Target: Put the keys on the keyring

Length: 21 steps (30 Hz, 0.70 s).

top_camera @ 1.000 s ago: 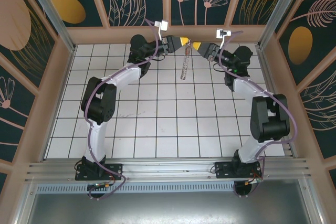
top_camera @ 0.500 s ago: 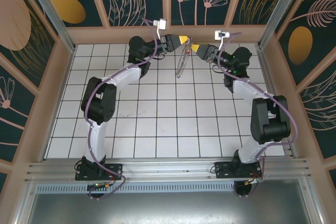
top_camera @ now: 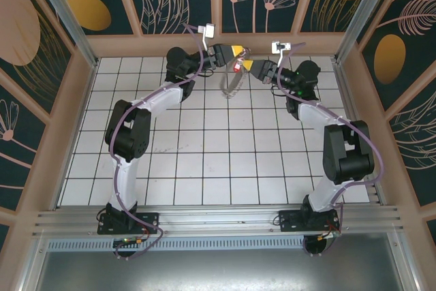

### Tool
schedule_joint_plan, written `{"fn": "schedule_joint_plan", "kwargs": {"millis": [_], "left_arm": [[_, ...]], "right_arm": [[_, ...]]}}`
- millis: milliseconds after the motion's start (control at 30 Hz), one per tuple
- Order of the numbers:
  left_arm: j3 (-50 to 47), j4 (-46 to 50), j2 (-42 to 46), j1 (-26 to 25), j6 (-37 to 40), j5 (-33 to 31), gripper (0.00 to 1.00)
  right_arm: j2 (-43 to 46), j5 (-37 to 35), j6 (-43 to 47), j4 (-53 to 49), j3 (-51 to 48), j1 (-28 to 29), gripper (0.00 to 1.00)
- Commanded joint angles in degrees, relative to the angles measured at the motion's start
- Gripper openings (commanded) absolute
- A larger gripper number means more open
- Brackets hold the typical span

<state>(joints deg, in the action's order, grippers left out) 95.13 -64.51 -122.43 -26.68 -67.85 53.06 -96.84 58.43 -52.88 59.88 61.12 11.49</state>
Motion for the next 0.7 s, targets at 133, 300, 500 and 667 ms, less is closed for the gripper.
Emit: {"fn": "schedule_joint_plan", "kwargs": {"millis": [133,300,500,667], "left_arm": [[0.67,-4.07,1.76,-0.31,-0.7,-0.83,0.0],[0.41,-4.45,1.87,-0.31,-0.7,-1.23,0.0],[0.1,-4.83,1.69,-0.31,-0.86,-1.43,0.0],[-0.3,-5.27,1.7,-0.39,-1.04,-1.51,0.0]], "right_arm": [[0.69,0.63,1.25,2.08,-0.56,1.27,0.0],[1.11,0.54,3.0,-0.09,-0.18,2.56,0.0],[1.13,-0.23,5.15,-2.89,0.28,3.9,0.0],[-0.03,-0.6,6.57,-5.57,2.47,5.12,0.0]]}}
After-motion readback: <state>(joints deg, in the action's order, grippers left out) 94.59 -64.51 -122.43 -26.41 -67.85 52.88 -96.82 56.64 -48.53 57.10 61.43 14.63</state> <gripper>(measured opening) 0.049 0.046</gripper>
